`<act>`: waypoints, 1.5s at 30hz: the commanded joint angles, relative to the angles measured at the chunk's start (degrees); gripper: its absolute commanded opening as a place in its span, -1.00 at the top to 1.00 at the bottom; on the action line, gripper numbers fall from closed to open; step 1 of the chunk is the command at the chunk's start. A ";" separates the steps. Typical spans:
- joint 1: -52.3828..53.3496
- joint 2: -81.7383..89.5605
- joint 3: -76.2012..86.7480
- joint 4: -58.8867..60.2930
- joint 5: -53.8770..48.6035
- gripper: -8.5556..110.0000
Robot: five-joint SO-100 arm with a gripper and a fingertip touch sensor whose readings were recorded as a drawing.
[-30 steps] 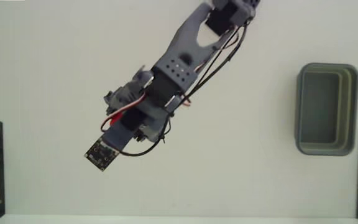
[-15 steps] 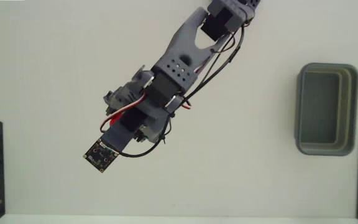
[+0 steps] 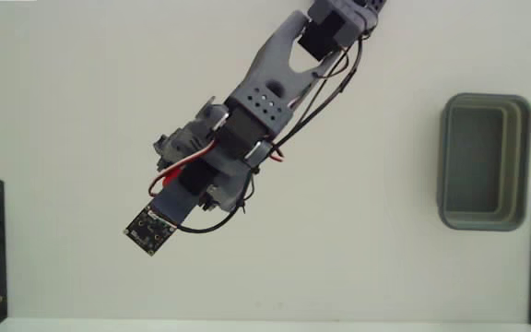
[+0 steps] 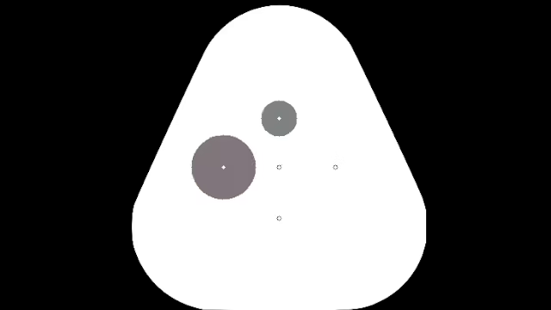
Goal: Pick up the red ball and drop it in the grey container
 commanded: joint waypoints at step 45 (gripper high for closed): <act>-22.59 9.84 8.81 -3.43 0.18 -0.31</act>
